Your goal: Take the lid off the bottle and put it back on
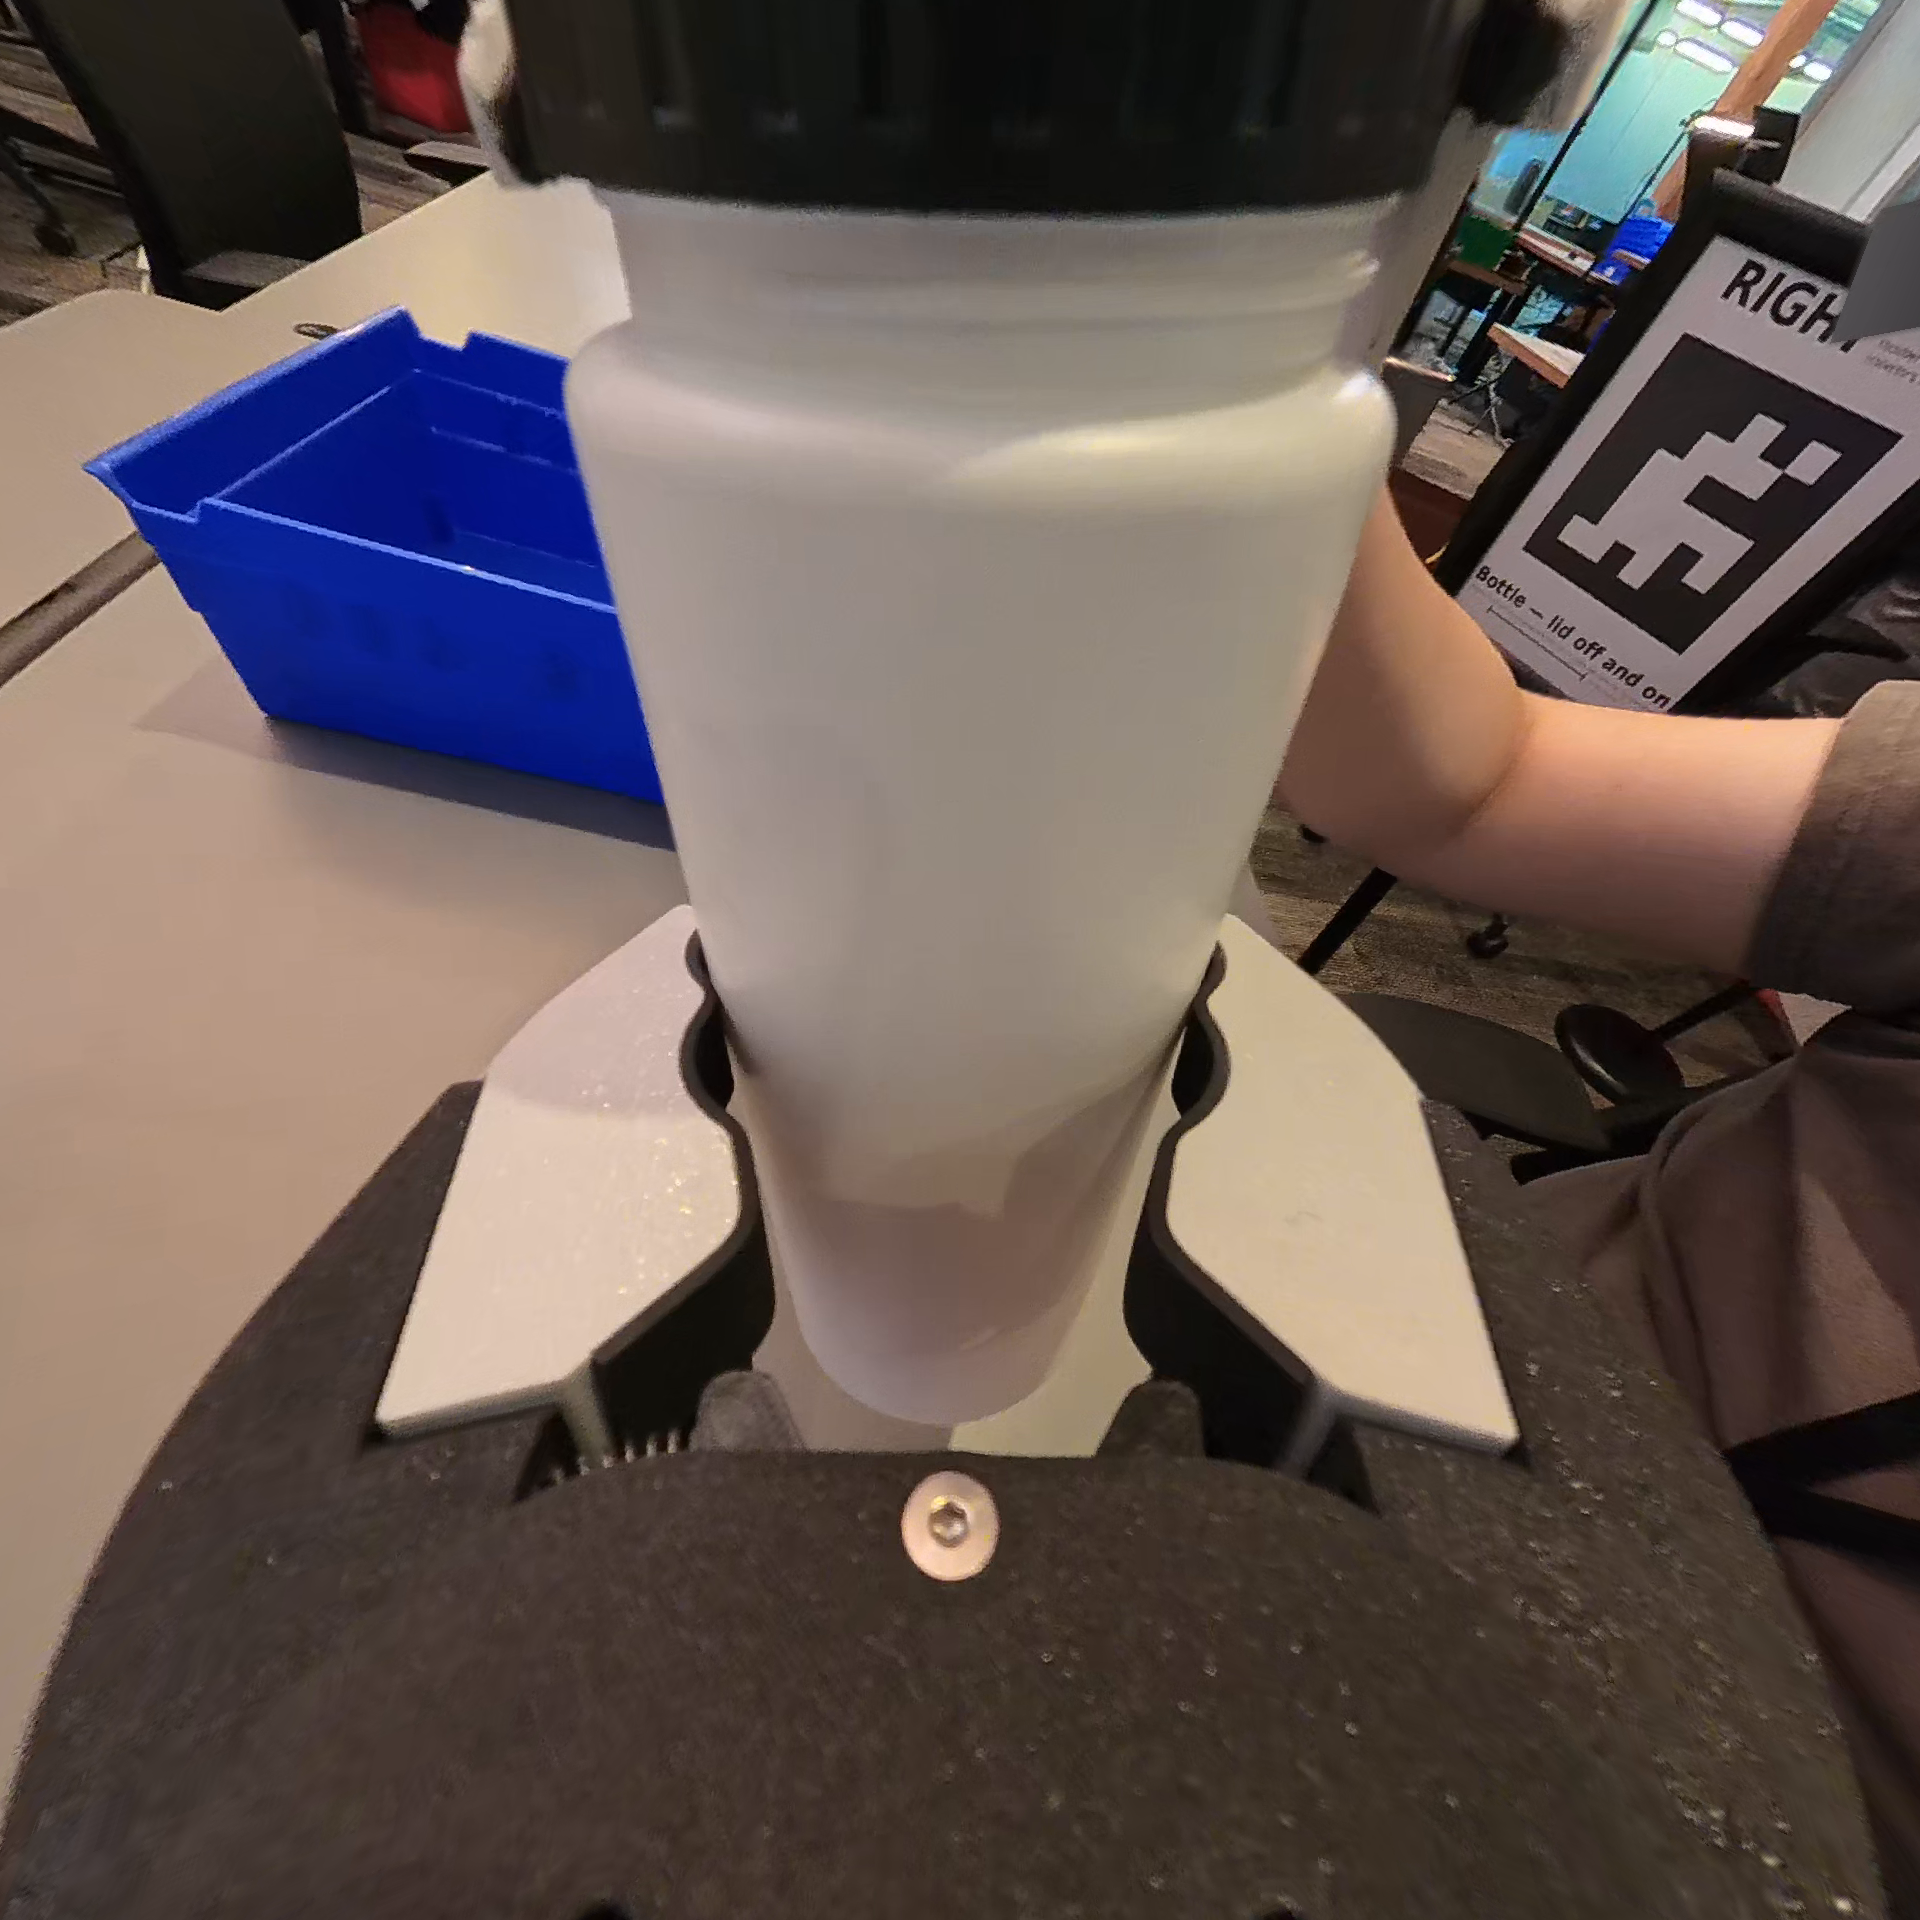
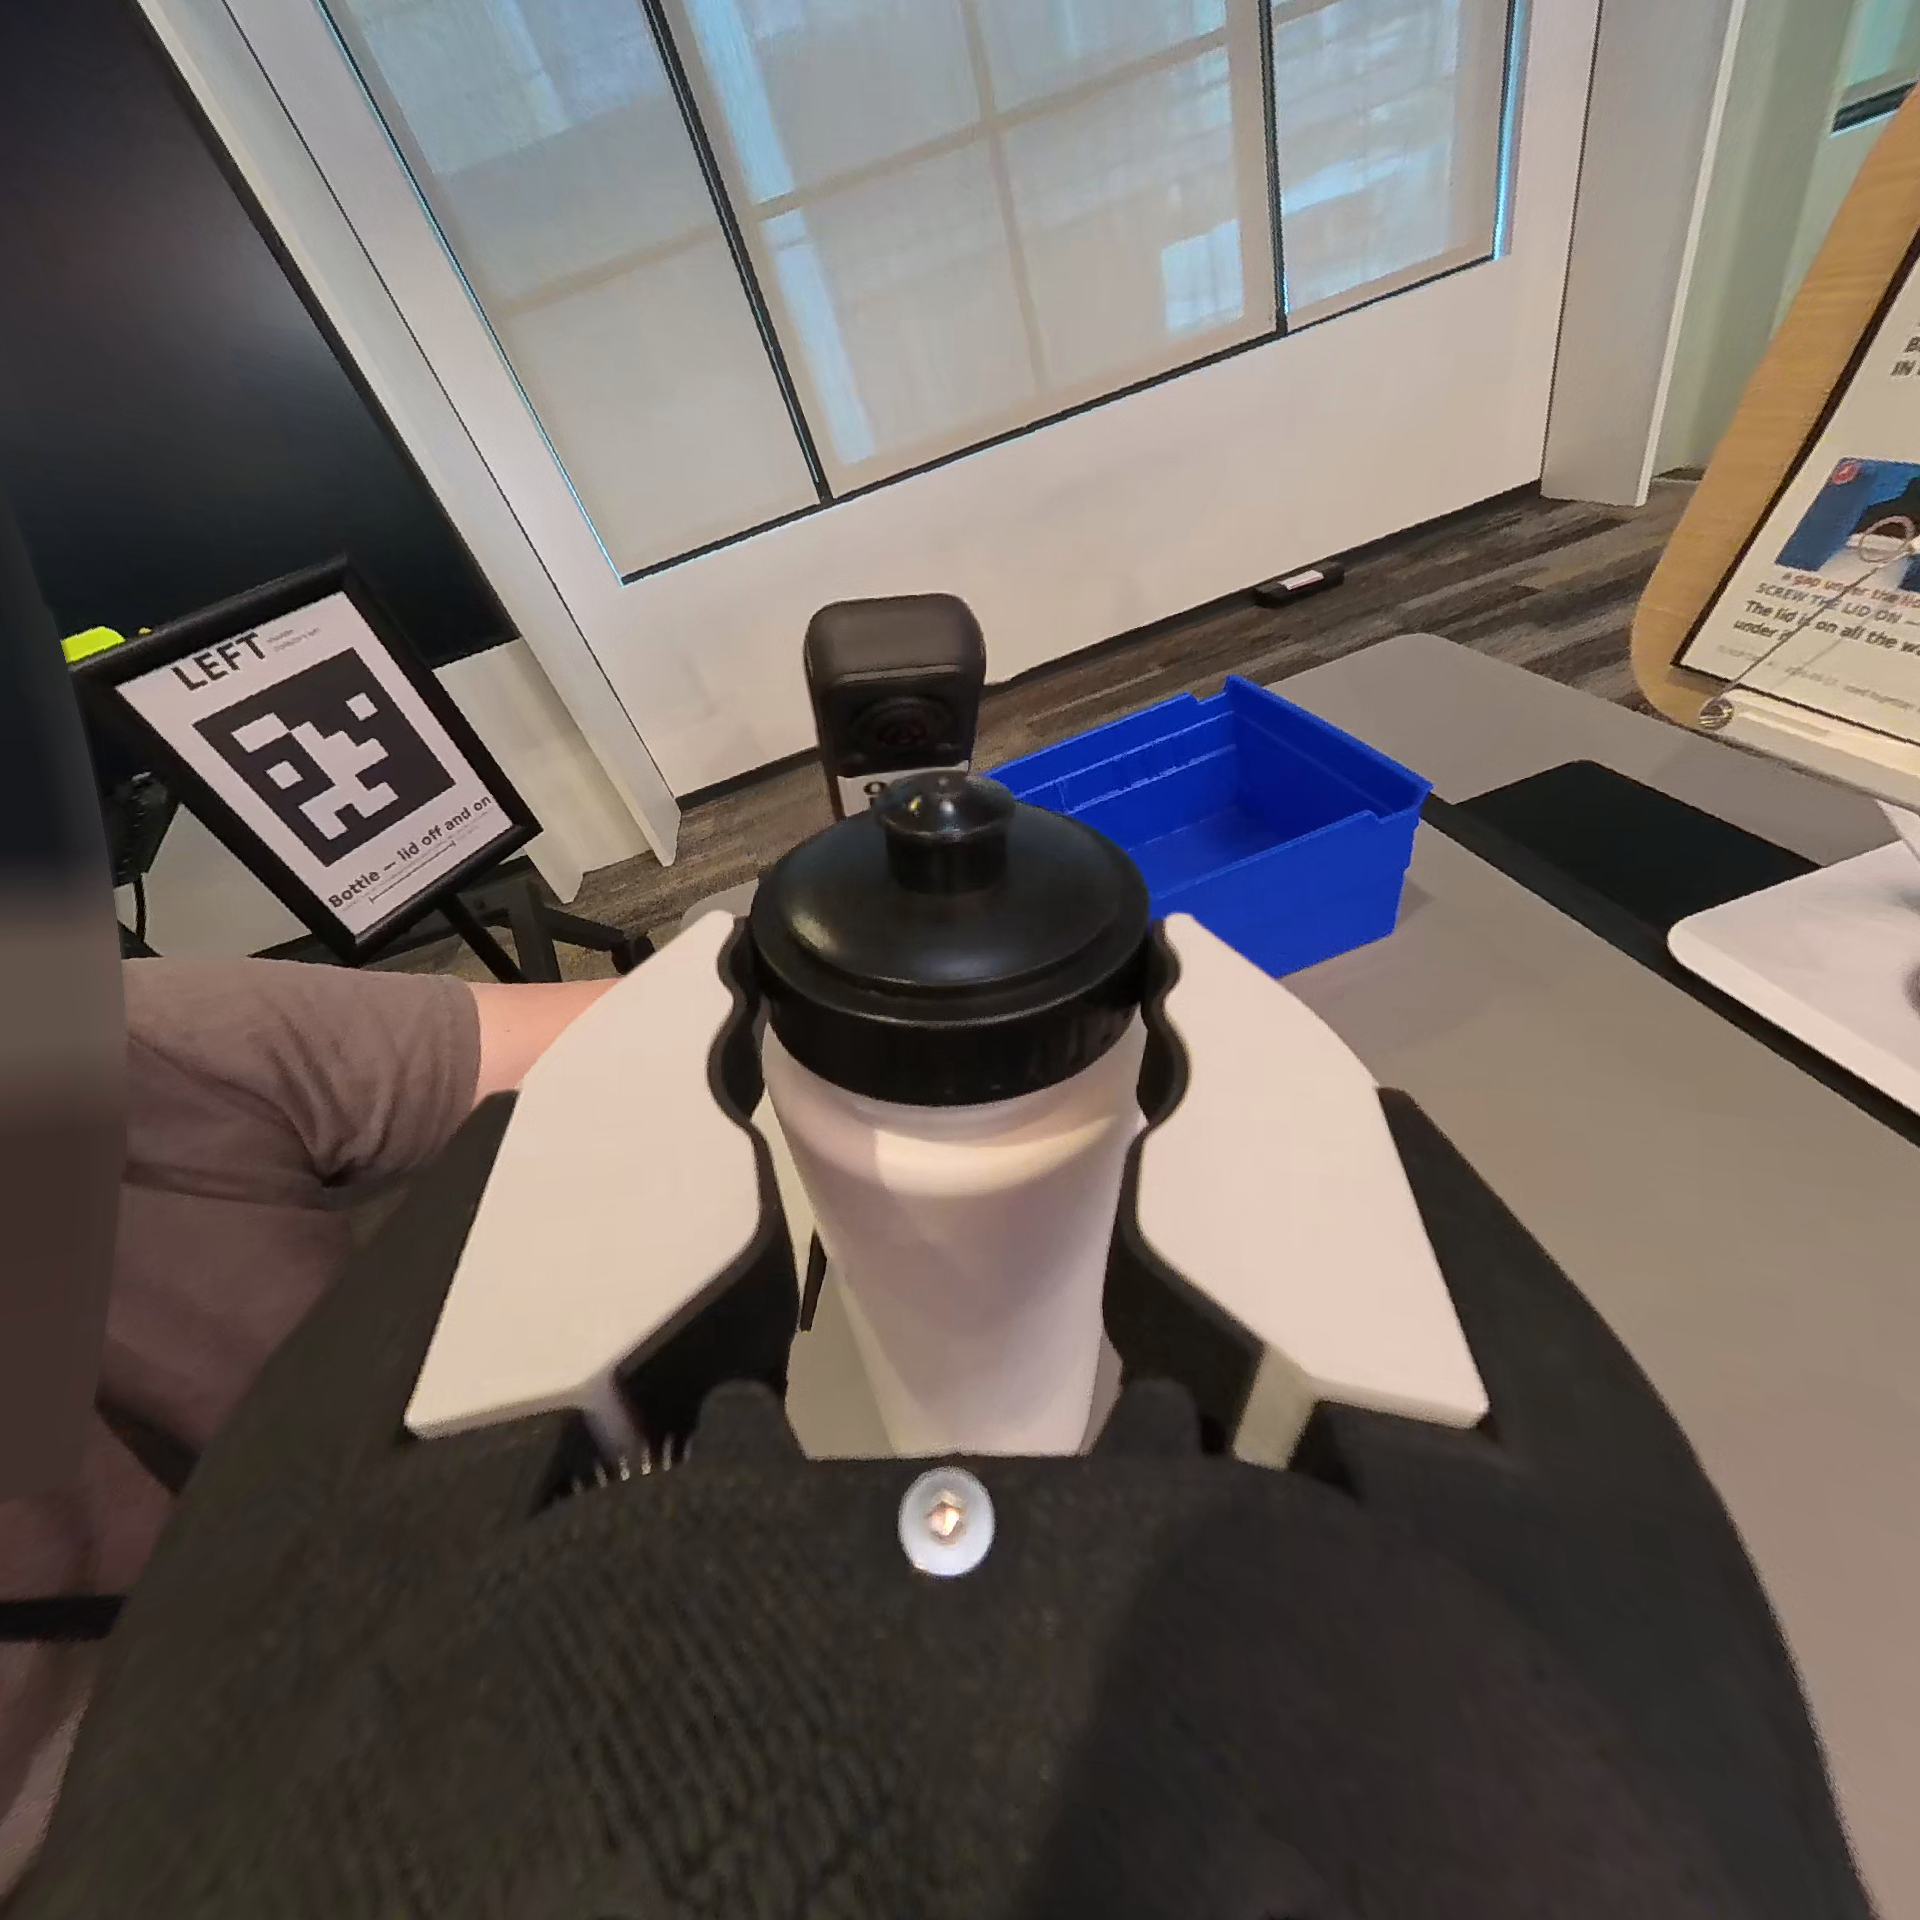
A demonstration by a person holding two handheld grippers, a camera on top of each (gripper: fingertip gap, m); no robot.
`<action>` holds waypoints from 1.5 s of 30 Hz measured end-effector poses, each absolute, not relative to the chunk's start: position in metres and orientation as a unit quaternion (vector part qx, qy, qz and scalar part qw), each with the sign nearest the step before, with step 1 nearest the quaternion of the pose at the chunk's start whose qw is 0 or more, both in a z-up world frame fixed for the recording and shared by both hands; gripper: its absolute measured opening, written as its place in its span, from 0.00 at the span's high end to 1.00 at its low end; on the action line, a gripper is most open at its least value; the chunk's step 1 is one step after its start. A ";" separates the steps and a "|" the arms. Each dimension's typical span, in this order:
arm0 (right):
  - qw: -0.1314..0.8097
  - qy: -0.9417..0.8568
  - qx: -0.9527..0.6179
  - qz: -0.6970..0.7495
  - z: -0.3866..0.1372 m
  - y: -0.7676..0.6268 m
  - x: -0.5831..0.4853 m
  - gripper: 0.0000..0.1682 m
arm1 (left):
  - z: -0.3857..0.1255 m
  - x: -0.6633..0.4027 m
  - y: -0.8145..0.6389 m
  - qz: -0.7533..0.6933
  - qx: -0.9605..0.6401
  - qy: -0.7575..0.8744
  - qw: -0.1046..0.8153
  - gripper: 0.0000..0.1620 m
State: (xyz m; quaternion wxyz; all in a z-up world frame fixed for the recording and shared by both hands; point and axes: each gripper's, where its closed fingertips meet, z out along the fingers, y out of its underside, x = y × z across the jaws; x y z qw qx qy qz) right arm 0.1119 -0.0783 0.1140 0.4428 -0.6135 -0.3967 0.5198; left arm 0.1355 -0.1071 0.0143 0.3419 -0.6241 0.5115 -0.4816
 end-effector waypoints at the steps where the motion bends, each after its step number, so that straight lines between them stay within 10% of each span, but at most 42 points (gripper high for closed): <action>1: 0.441 -0.396 -0.610 0.526 0.115 -0.080 0.112 0.57 | 0.016 0.136 -0.109 -0.489 -0.619 0.513 0.337 0.47; 15: 0.411 -0.430 -0.552 0.584 0.133 -0.105 0.109 0.57 | 0.037 0.135 -0.147 -0.580 -0.555 0.530 0.274 0.47; 45: 0.575 -0.336 -0.604 0.438 0.104 -0.051 0.134 0.49 | -0.008 0.147 -0.059 -0.437 -0.618 0.437 0.486 0.48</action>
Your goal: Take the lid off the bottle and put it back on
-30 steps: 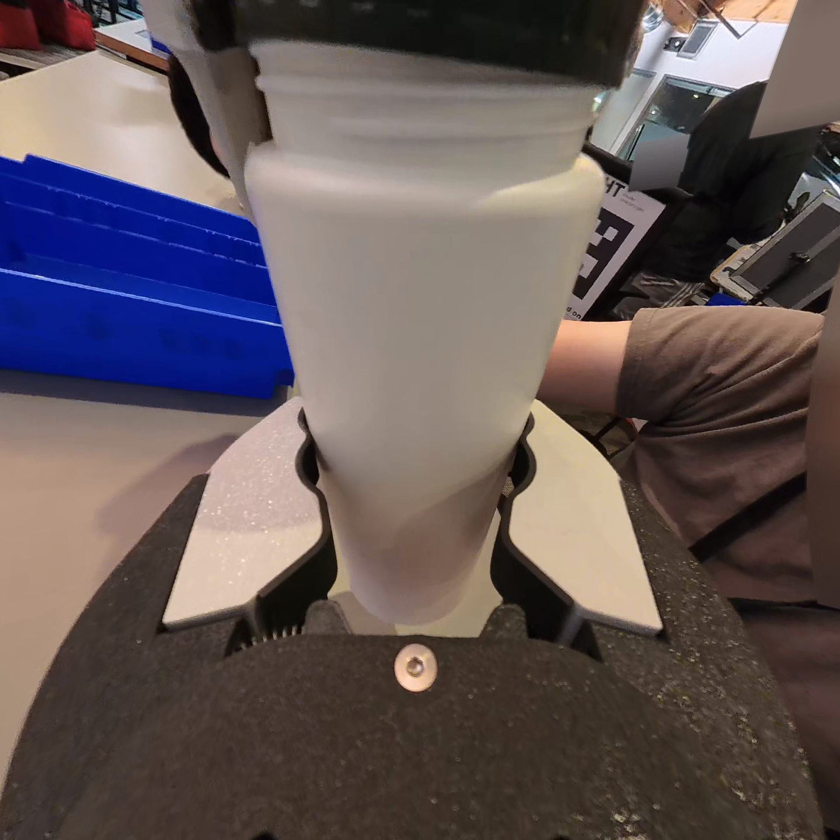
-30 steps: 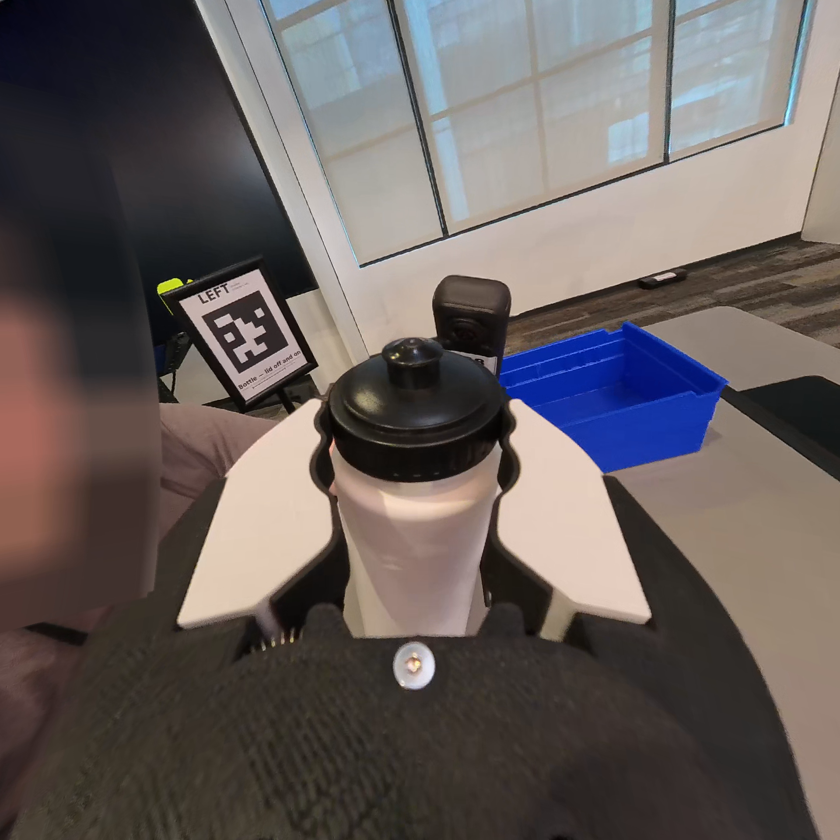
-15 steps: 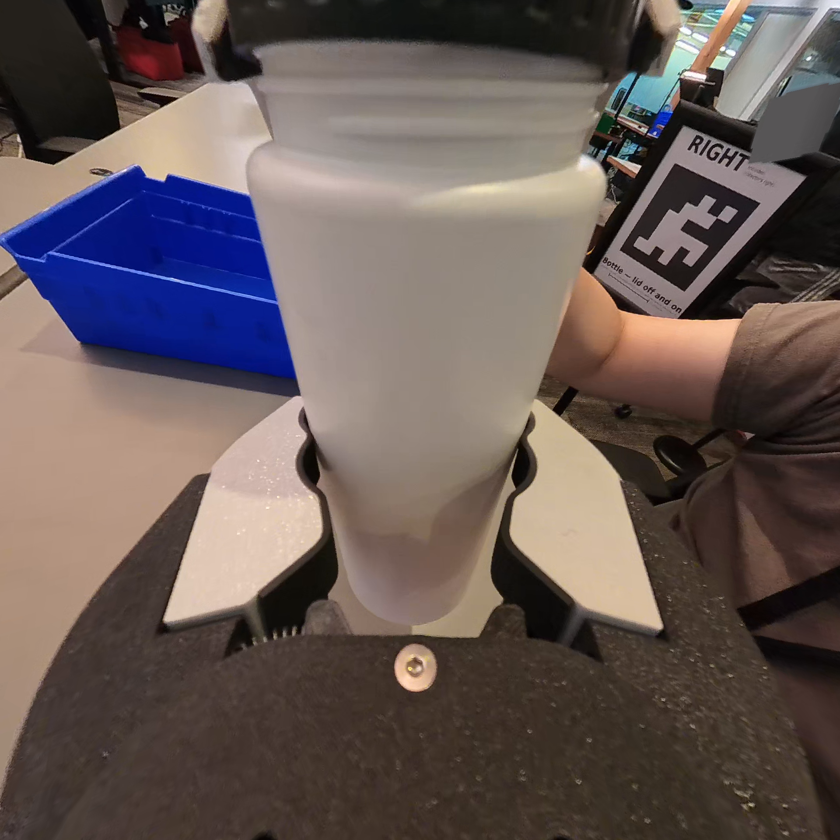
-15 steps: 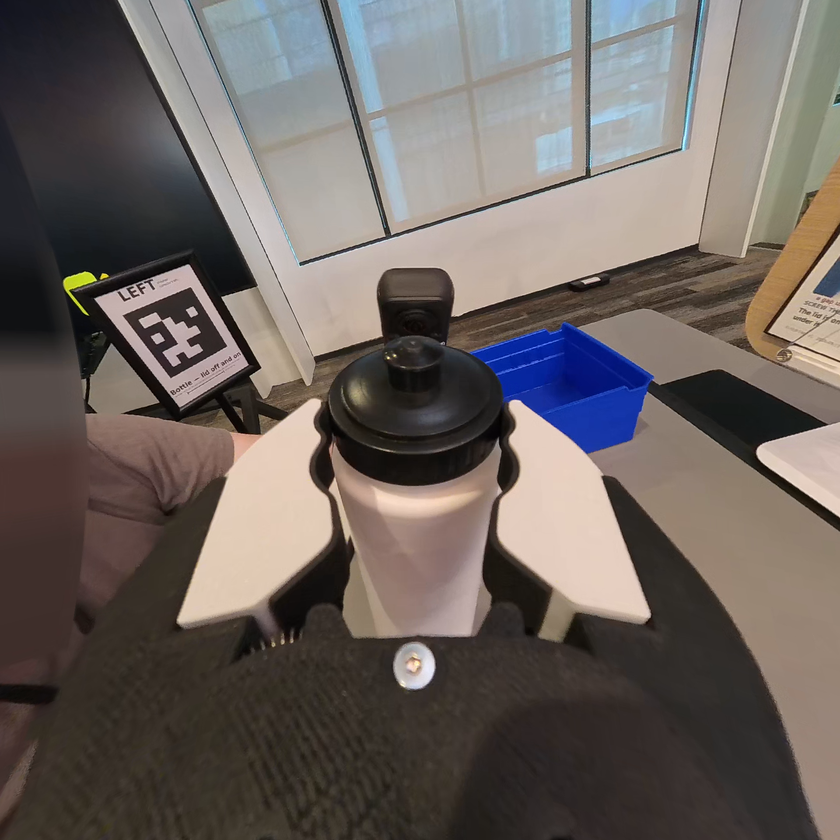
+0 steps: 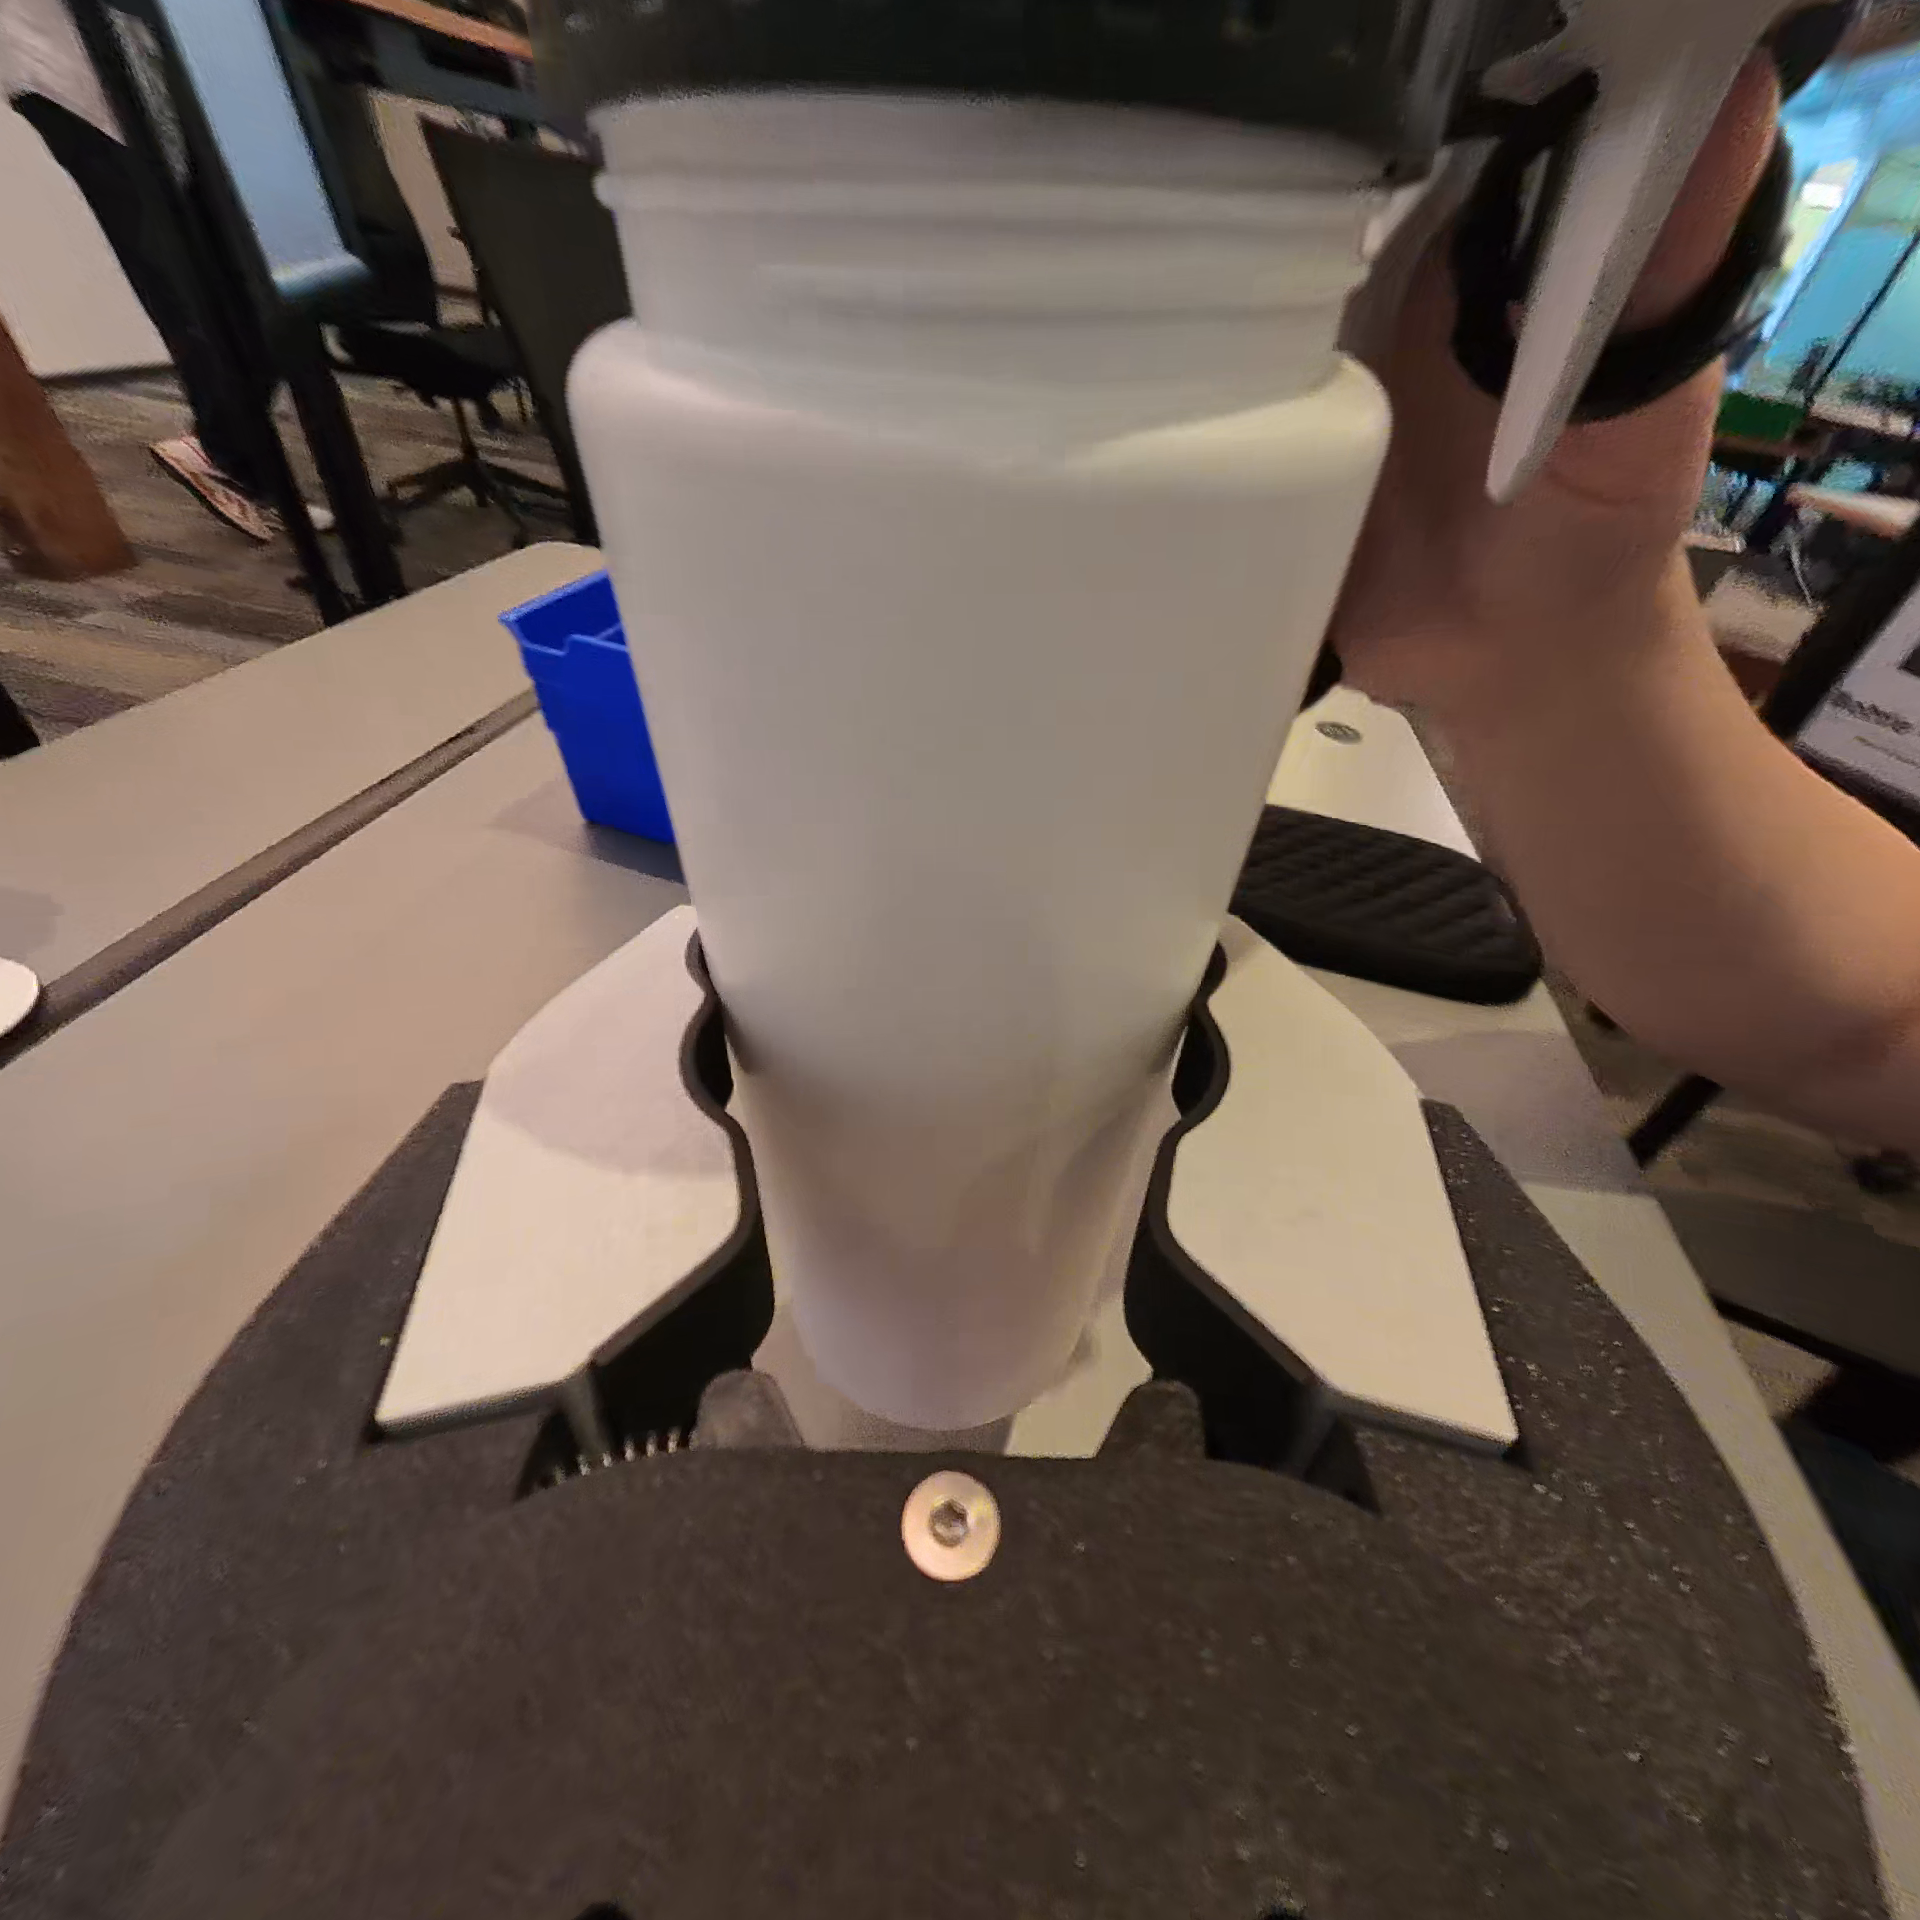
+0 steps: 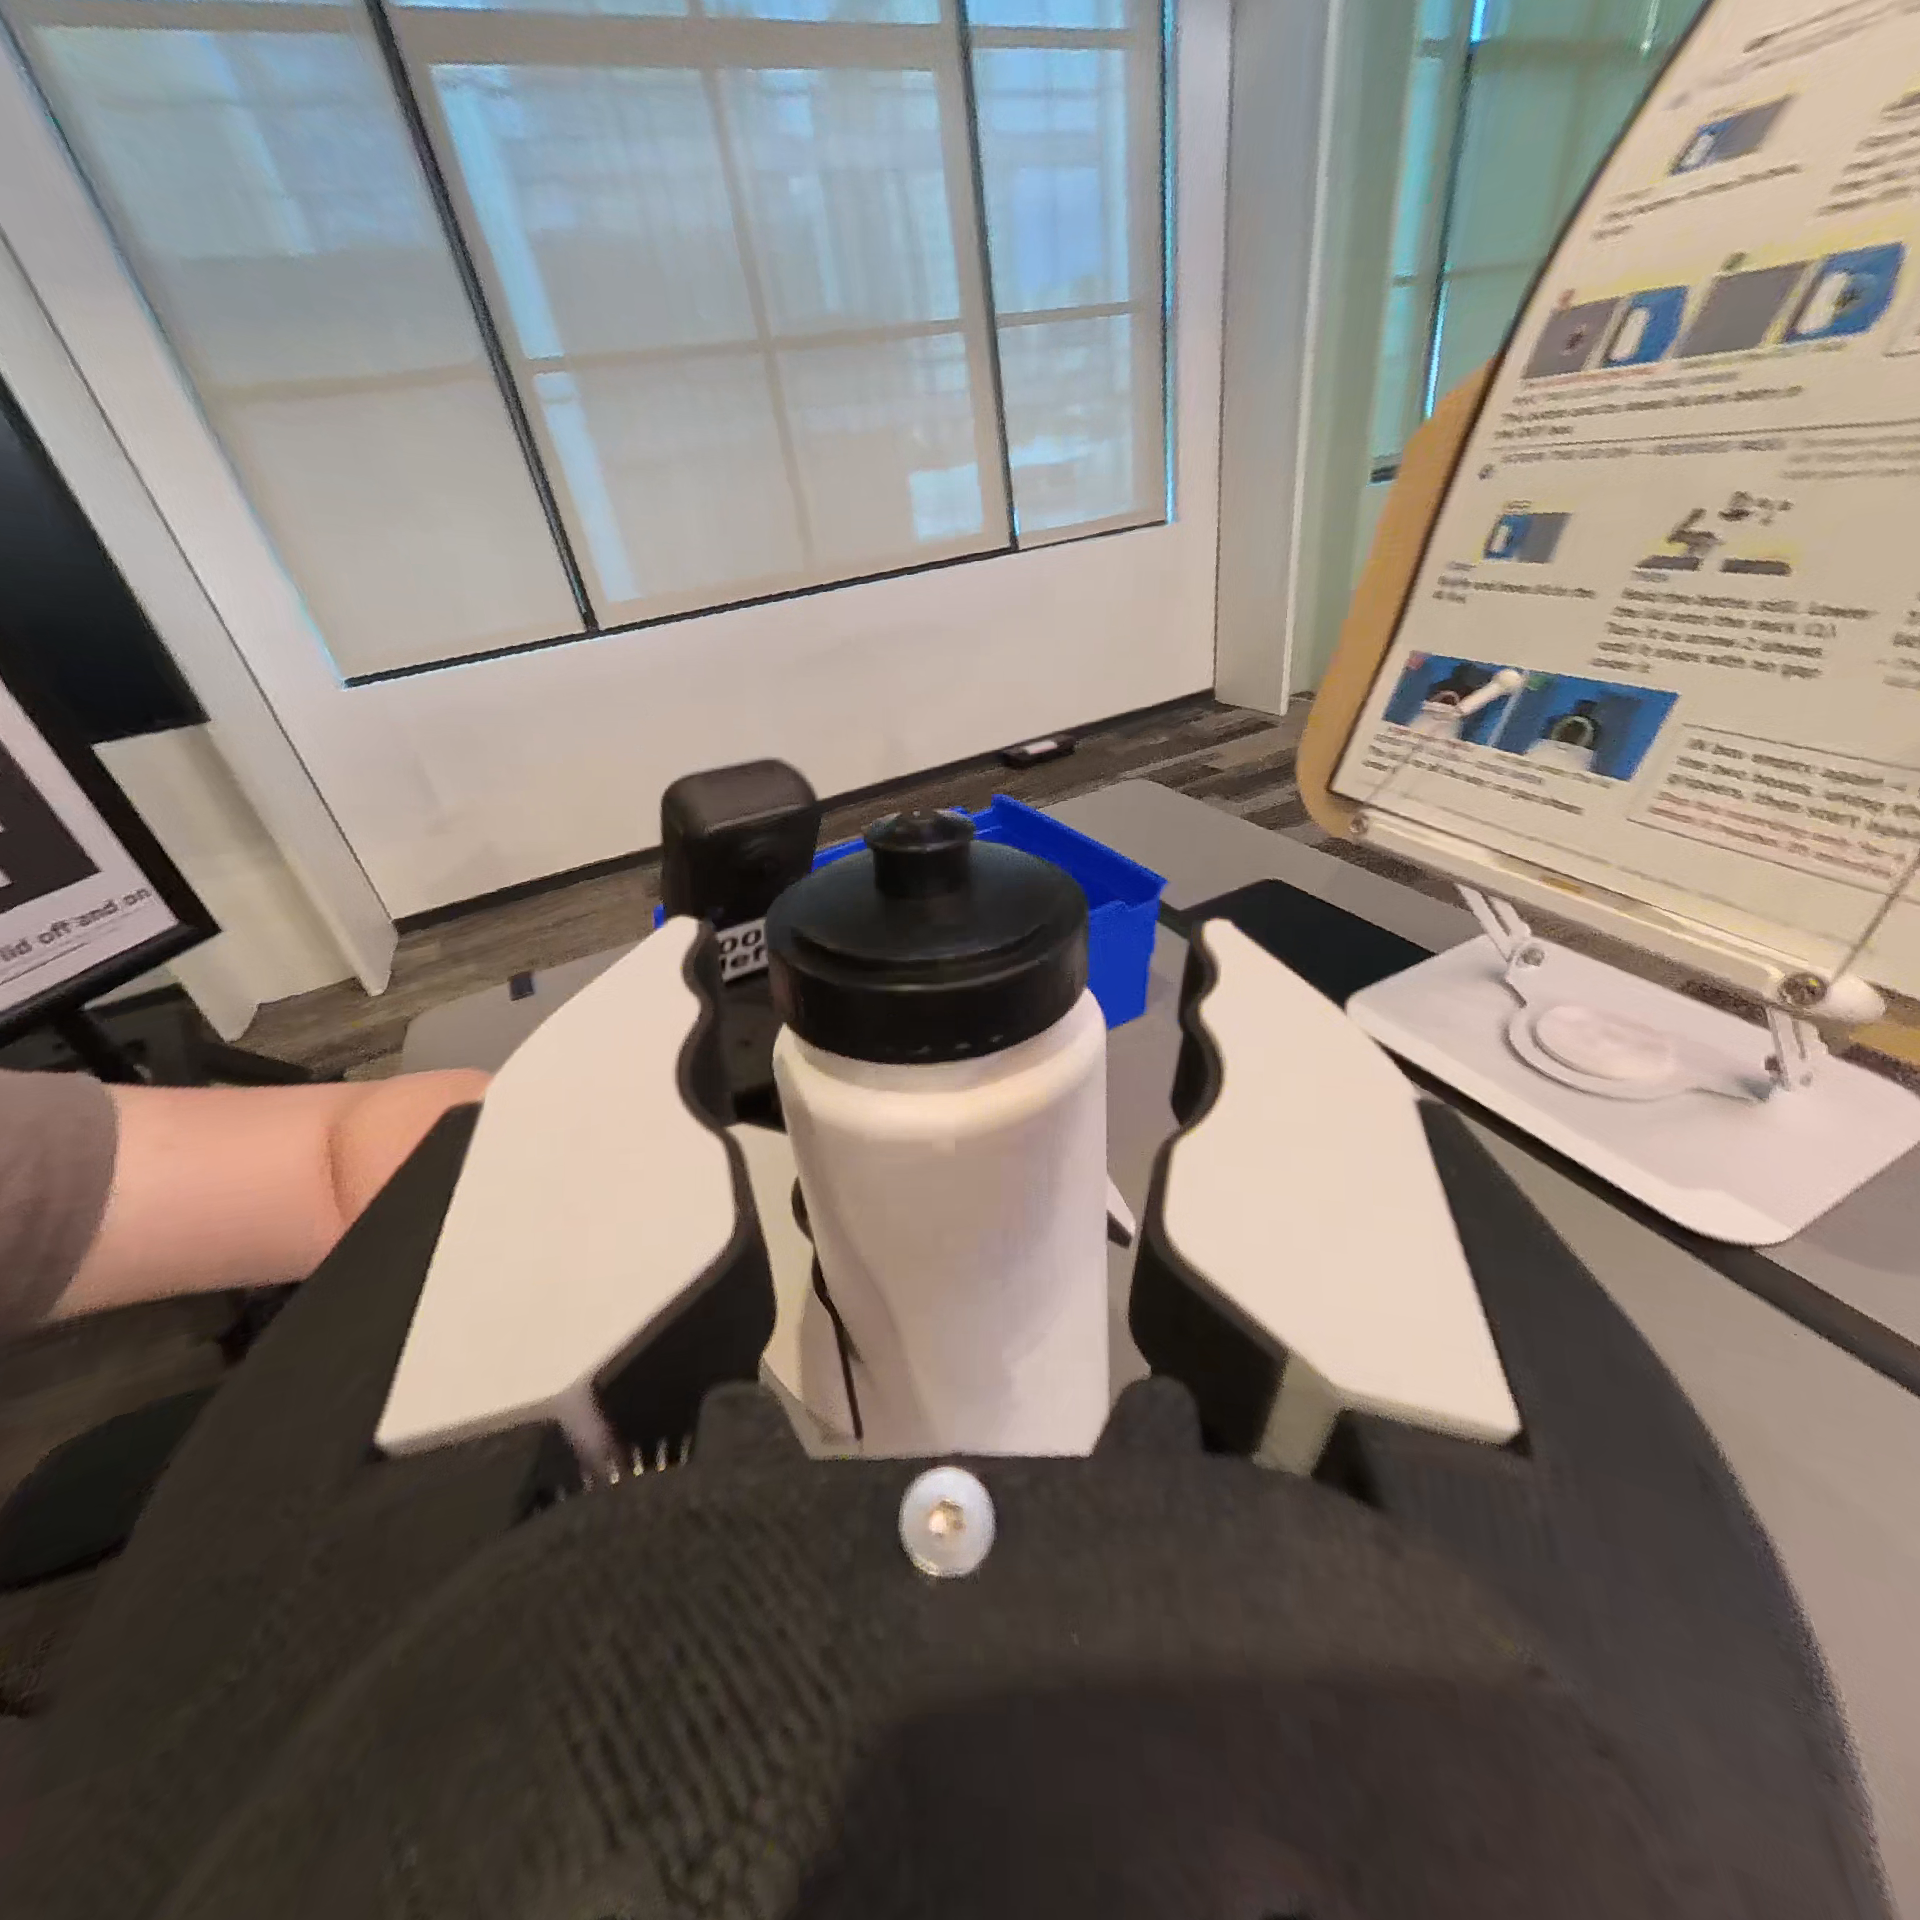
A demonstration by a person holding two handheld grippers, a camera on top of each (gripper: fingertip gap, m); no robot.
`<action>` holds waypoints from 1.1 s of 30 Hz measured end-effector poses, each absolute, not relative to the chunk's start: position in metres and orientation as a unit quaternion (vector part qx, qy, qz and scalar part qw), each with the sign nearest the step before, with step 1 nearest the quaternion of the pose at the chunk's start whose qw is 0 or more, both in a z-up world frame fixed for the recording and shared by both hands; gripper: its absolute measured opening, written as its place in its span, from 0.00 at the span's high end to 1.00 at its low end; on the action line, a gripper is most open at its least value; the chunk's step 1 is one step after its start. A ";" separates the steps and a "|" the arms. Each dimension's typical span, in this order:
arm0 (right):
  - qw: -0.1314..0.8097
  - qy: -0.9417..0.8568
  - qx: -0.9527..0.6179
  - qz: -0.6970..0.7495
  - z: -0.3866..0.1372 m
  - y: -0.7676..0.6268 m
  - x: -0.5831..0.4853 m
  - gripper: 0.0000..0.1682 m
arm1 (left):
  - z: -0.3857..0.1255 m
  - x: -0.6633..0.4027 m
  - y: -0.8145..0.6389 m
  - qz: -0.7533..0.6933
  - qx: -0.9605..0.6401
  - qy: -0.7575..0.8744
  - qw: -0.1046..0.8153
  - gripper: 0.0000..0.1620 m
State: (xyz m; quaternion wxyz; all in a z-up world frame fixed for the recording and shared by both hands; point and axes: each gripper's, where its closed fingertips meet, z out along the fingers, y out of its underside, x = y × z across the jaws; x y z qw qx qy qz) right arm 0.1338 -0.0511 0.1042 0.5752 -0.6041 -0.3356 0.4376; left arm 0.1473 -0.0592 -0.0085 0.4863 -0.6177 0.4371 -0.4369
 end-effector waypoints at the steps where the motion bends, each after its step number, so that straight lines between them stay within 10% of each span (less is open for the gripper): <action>1: 0.576 -0.330 -0.604 0.441 0.097 -0.048 0.135 0.49 | -0.016 0.148 -0.055 -0.441 -0.619 0.428 0.488 0.48; 33: 0.498 -0.462 -0.565 0.469 0.047 -0.011 0.113 0.49 | -0.056 0.131 0.000 -0.377 -0.622 0.404 0.554 0.47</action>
